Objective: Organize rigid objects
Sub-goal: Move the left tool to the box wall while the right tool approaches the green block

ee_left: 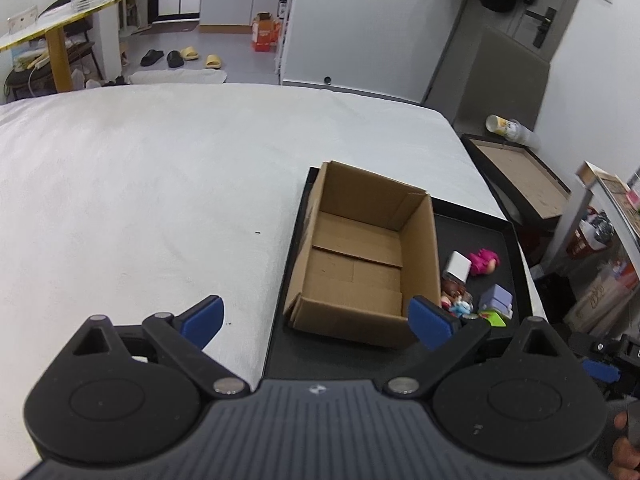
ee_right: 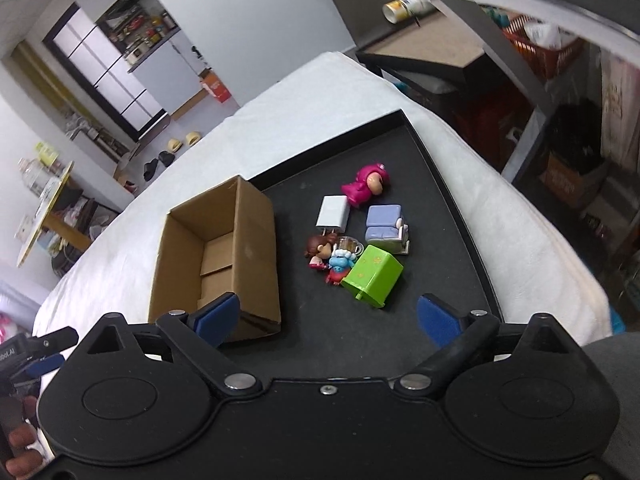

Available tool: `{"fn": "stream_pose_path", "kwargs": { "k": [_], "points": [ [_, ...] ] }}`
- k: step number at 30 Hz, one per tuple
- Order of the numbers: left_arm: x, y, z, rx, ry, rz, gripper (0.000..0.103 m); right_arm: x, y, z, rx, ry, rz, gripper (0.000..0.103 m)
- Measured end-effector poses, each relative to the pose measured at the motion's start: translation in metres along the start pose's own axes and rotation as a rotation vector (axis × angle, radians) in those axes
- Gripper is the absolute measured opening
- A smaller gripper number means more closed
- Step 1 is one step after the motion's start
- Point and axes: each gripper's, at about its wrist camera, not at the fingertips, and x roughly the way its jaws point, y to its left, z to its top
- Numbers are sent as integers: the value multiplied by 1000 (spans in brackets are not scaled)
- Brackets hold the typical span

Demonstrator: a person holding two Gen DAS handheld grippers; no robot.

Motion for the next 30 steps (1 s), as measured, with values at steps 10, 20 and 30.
{"fn": "stream_pose_path", "kwargs": {
  "k": [10, 20, 30],
  "points": [
    [46, 7, 11, -33, 45, 7, 76, 47, -15, 17, 129, 38, -31, 91],
    [92, 8, 15, -48, 93, 29, 59, 98, -43, 21, 333, 114, -49, 82],
    [124, 7, 18, -33, 140, 54, 44, 133, -66, 17, 466, 190, -33, 69]
  ]
}}
